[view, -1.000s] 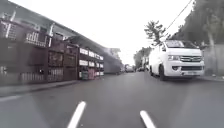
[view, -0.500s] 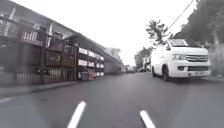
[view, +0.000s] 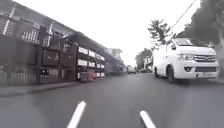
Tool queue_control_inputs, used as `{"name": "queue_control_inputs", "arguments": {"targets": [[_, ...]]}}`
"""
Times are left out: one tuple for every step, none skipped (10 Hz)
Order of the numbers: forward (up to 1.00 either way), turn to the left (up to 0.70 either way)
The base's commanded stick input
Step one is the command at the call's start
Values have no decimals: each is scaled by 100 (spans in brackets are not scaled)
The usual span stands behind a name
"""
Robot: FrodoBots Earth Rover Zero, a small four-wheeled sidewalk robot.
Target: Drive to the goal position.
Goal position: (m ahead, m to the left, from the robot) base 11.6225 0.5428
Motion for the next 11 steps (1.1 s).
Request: {"name": "queue_control_inputs", "arguments": {"targets": [[70,0],[70,0],[70,0],[70,0],[70,0],[70,-25],[70,-32],[70,-35],[70,-35],[70,-35],[70,-35]]}}
